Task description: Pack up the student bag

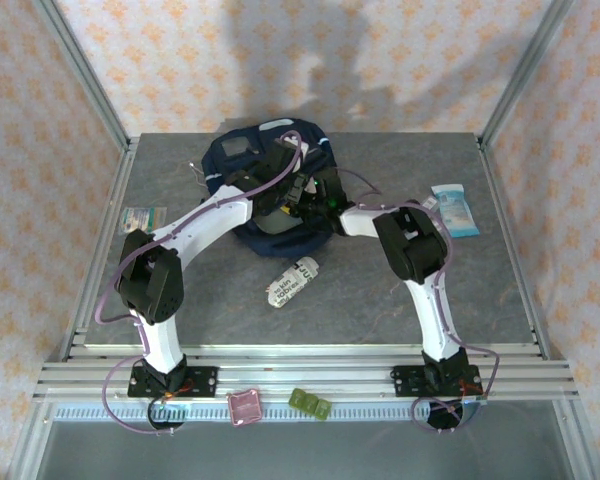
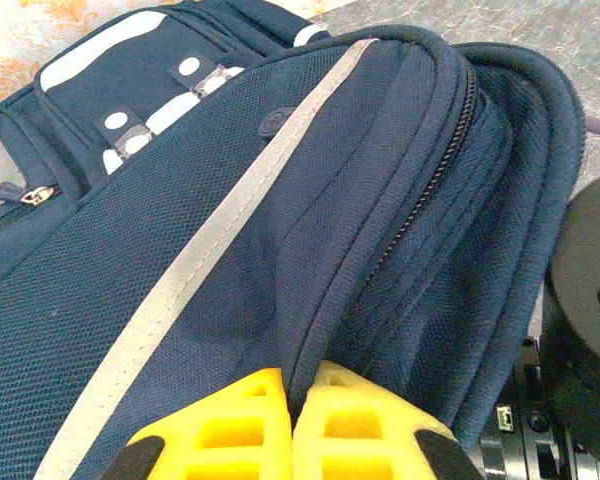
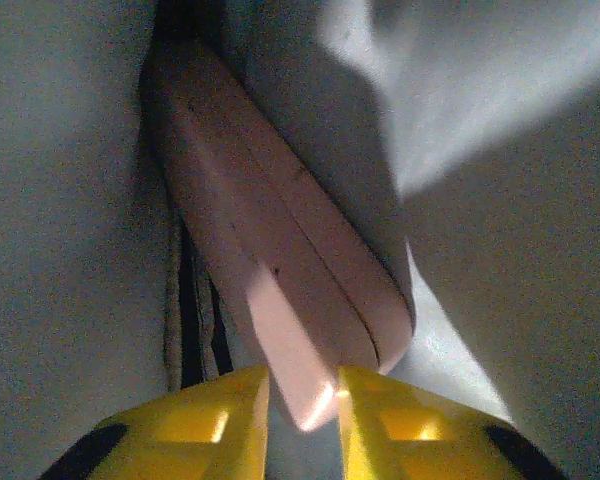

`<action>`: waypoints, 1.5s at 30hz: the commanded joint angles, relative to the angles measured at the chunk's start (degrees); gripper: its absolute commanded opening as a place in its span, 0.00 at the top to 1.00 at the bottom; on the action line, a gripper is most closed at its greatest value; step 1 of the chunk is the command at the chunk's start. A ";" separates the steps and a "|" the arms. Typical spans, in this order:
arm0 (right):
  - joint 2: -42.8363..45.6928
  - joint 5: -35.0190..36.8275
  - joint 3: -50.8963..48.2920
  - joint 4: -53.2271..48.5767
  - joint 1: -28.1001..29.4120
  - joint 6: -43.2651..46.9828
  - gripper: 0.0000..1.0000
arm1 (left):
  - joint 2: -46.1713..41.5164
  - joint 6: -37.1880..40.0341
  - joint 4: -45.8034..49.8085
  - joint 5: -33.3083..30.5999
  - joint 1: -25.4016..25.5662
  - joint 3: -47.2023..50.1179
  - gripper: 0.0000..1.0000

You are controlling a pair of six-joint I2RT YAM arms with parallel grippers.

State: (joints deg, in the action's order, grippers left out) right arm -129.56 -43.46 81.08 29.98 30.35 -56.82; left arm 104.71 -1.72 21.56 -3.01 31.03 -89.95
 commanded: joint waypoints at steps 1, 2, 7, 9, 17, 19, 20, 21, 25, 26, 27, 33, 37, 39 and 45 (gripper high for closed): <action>7.21 1.31 -5.81 -4.04 0.85 6.69 0.67 | -2.31 -1.56 -2.47 1.46 1.32 -2.88 1.00; 10.45 2.95 -8.37 -7.26 0.85 9.96 0.63 | -2.40 -1.45 -2.60 1.05 1.32 -2.57 1.00; 25.90 13.41 -18.64 -22.96 0.93 22.33 0.47 | -2.58 -0.75 -3.10 0.08 1.07 -1.61 1.00; 30.76 16.25 -21.11 -28.04 1.02 24.78 0.45 | -2.58 -0.58 -3.02 -0.22 0.88 -1.47 1.00; 45.20 19.28 -30.55 -38.04 7.60 31.87 0.42 | -2.53 -0.53 -3.39 0.40 -0.03 -0.84 1.00; 46.55 18.06 -31.31 -38.80 10.90 33.69 0.42 | -2.40 -0.52 -3.44 0.46 -0.12 -0.84 1.00; 46.87 17.19 -31.50 -39.07 12.67 34.55 0.42 | -2.31 -0.40 -3.37 0.46 -0.29 -0.84 1.00; 47.00 16.71 -31.51 -39.05 14.27 35.34 0.42 | -2.16 -0.37 -3.29 0.46 -0.40 -0.97 1.00; 44.62 16.91 -29.22 -39.31 21.68 39.30 0.42 | -2.13 -0.37 -3.19 0.90 -0.94 -1.08 1.00; 43.26 17.00 -28.04 -39.27 23.28 40.10 0.42 | -2.14 -0.39 -3.15 0.96 -1.07 -1.10 1.00; 41.97 17.27 -26.86 -39.19 24.41 40.62 0.41 | -2.14 -0.39 -3.11 1.09 -1.15 -1.05 1.00; 30.22 18.25 -16.70 -39.31 29.62 43.66 0.41 | -2.05 -0.48 -2.93 1.95 -1.75 -1.01 1.00; 22.57 19.78 -10.12 -41.25 30.47 44.06 0.42 | -1.96 -0.39 -2.67 2.21 -1.87 -1.28 1.00; 19.99 22.08 -8.15 -42.61 30.49 43.17 0.42 | -2.05 -0.39 -2.67 2.33 -1.94 -1.19 1.00; 18.00 27.29 -7.42 -49.10 29.91 40.33 0.42 | -2.05 -0.37 -2.84 2.47 -2.17 -0.94 1.00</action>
State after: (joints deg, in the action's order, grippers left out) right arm -111.74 -21.41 74.83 -12.51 60.82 -14.90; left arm 104.71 -1.67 21.50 -0.21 29.82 -89.93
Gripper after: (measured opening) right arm 0.578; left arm 0.046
